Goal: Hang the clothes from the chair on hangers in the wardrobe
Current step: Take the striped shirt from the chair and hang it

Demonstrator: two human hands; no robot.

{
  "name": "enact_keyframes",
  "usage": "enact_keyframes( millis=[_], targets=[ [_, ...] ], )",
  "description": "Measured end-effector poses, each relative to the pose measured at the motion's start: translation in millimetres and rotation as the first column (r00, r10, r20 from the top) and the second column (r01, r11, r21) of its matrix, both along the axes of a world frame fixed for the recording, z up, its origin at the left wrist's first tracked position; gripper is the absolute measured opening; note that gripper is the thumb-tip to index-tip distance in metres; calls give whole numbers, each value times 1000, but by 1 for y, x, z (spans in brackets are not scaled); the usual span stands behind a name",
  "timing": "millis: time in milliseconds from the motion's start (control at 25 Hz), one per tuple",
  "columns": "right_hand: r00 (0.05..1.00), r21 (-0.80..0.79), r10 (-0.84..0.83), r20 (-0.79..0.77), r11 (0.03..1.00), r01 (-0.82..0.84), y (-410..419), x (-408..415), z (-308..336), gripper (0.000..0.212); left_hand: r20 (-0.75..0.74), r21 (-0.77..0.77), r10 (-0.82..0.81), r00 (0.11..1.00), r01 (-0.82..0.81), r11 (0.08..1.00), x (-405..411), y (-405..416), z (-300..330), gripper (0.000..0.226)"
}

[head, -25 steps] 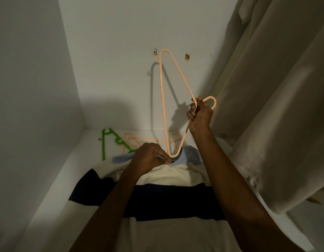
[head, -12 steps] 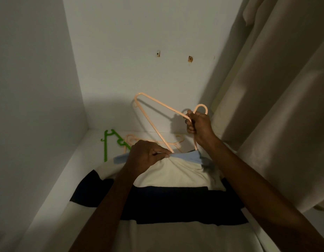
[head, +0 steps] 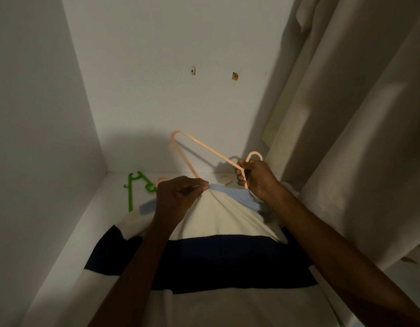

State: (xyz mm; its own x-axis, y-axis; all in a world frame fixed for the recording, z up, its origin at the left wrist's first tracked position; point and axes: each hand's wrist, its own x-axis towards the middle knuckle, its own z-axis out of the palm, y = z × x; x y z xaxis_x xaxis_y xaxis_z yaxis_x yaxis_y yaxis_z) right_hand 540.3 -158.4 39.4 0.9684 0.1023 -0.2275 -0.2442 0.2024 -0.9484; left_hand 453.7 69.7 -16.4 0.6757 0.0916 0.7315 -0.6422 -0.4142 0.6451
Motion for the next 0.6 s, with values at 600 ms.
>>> enact_keyframes(
  millis=[600],
  targets=[
    [968, -447, -7, 252, 886, 123, -59, -16, 6, 32, -334, 627, 230, 914, 34, 778, 10, 45, -9, 41]
  ],
)
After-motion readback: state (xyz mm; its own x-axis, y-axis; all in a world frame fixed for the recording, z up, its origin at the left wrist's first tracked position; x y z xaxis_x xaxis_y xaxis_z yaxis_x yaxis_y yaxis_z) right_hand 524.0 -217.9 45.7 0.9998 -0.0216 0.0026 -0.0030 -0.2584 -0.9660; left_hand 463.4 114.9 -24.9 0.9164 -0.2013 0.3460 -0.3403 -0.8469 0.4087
